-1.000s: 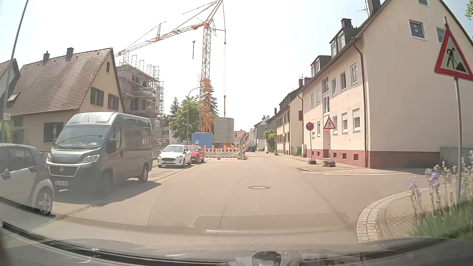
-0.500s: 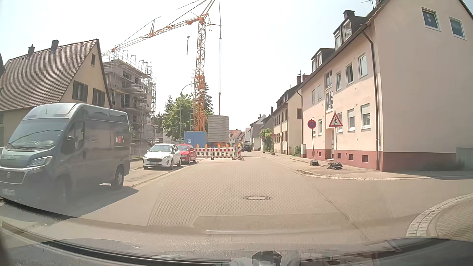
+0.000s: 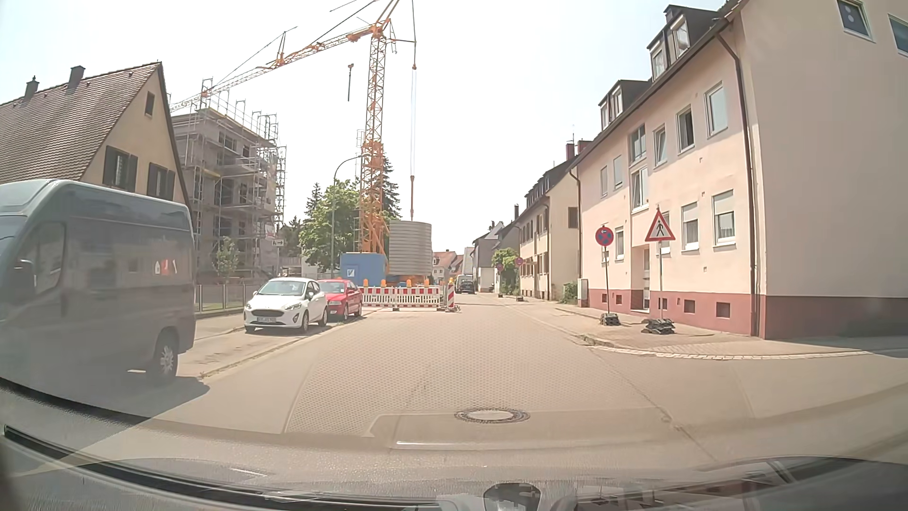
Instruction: Follow the waypoints while adhering to traffic rules and regulations
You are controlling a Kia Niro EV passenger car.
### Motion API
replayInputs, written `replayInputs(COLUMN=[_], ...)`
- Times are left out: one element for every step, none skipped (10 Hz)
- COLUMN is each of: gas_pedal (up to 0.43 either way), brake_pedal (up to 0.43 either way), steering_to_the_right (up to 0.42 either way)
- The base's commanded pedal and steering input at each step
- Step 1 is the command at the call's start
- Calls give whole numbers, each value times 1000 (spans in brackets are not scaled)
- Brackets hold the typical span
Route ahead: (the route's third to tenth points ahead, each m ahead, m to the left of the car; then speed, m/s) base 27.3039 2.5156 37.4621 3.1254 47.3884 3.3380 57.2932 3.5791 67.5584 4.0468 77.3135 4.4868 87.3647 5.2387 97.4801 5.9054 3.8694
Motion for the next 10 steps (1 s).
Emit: replayInputs(gas_pedal=[169,209,228,228,228,228,228,228,228,228], brake_pedal=[0,0,0,0,0,0,0,0,0,0], steering_to_the_right=[11,6,4,4,4,4,4,4,4,4])
